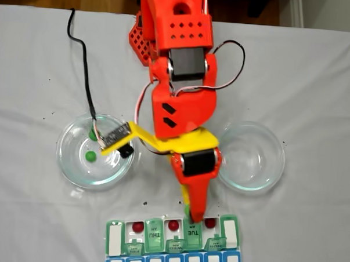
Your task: Sort medicines into box.
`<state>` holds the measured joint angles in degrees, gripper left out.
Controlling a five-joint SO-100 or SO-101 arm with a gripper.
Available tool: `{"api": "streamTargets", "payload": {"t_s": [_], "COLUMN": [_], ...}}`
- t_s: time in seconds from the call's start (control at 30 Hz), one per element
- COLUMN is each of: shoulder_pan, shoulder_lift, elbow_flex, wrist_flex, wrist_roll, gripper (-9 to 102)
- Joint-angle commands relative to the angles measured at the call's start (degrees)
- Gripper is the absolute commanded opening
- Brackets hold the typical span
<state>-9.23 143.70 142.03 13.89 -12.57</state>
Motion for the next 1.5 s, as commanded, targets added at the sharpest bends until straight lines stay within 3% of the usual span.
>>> {"api": "streamTargets", "payload": {"t_s": [0.0,0.47,0.83,1.23,1.37,1.47], "shoulder_pan": [-1.76,-5.89,-5.36,-4.83,-4.48,-4.22], "shoulder_lift": [-2.11,-8.35,-20.04,-20.83,-24.7,-27.77], "elbow_flex": [-1.58,0.79,-2.99,-2.02,-2.81,-5.89], "wrist_flex": [-5.19,-7.12,-15.91,-21.36,-26.81,-25.4], "wrist_roll": [0.35,-2.81,-3.43,-2.9,-2.9,-2.37], "gripper": [0,0,0,0,0,0]}}
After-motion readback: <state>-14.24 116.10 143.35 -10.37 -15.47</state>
